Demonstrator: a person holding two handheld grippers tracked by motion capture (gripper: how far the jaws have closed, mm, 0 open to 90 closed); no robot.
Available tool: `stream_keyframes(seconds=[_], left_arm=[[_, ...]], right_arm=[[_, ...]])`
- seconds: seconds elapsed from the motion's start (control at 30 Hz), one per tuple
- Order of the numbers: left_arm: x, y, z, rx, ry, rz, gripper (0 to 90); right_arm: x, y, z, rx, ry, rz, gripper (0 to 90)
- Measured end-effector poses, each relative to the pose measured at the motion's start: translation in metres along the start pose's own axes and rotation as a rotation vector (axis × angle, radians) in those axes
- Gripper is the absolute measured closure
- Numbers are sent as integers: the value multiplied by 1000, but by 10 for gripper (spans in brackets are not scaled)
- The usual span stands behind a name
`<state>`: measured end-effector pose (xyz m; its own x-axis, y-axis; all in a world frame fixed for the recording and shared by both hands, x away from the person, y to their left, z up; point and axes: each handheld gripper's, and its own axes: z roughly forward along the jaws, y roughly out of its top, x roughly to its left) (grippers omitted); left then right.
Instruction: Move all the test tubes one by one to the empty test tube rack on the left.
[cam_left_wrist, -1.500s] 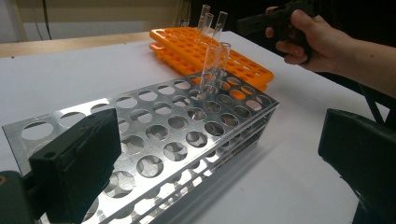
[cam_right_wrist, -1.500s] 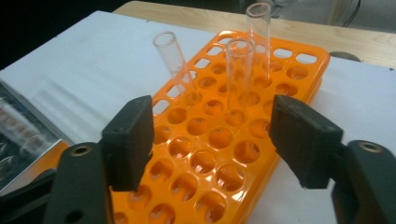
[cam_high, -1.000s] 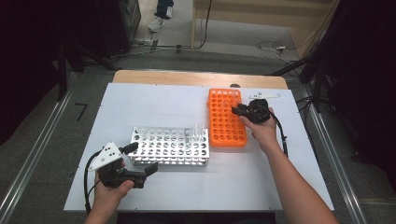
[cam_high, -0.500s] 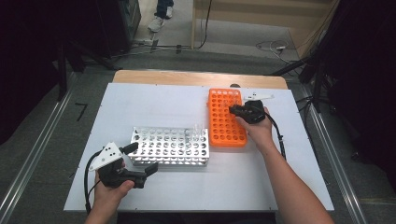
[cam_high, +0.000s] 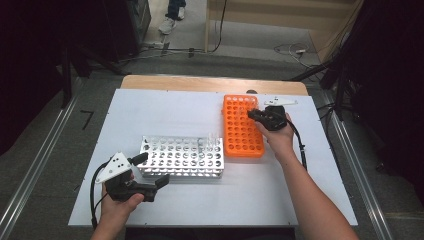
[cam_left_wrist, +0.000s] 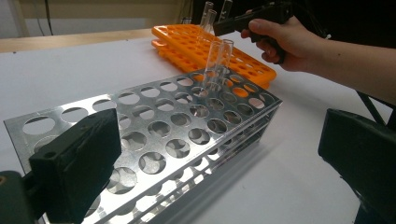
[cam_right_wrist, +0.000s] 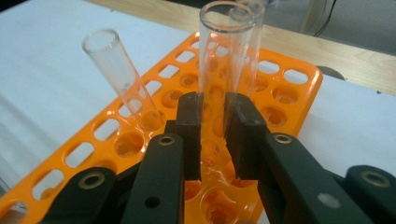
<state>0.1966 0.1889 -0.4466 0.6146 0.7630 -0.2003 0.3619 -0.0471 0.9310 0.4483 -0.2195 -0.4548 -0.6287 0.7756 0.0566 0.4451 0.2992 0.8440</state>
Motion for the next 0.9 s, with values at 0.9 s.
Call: stream_keyframes(seconds=[0.9], left_arm=[[-7,4,8,5,-17,12,0]], right_arm=[[30,10,-75,-86,99,-18,740]])
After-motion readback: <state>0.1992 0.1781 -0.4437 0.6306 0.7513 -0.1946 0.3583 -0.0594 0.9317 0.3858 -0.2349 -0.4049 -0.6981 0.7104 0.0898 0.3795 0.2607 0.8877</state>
